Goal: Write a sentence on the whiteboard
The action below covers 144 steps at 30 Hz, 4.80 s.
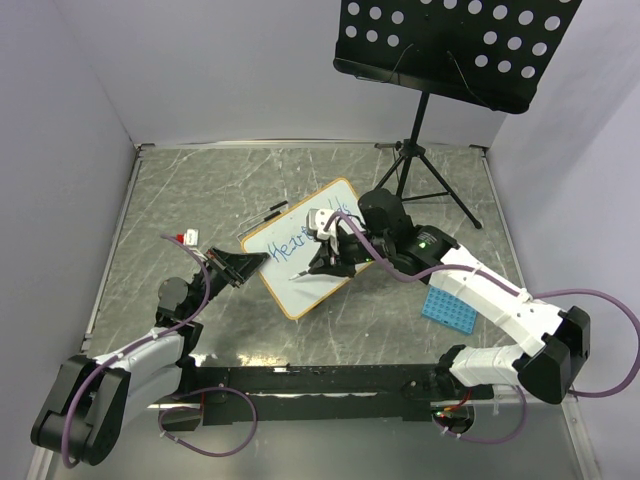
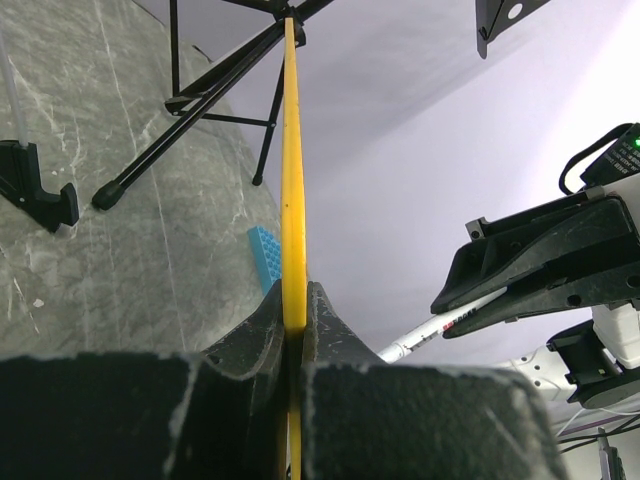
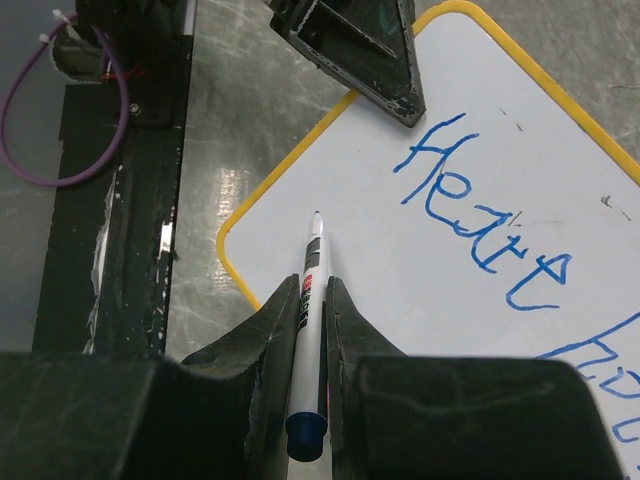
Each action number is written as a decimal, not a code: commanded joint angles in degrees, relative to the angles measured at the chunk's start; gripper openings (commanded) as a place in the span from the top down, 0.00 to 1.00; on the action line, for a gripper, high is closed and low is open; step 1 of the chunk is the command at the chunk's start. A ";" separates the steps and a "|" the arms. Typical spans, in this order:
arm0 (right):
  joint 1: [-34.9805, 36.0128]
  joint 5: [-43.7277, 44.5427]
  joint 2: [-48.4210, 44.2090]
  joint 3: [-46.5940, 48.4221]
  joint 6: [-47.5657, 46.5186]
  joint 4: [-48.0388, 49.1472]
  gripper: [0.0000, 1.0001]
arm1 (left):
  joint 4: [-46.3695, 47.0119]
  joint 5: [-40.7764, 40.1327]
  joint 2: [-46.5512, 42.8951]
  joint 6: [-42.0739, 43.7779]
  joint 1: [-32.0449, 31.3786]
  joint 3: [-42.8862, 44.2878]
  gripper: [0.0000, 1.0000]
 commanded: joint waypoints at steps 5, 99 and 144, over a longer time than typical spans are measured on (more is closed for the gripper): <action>1.28 0.04 0.58 0.76 0.68 2.62 1.00 | 9.39 -1.46 -0.44 -2.44 -0.26 1.00 0.99; 2.77 10.59 6.03 2.25 2.87 3.15 1.00 | 6.31 -2.07 -3.96 -3.14 2.12 2.40 0.99; -4.96 -1.89 1.64 1.47 2.17 0.77 1.00 | 2.35 -3.57 -6.77 -0.86 2.20 1.44 0.99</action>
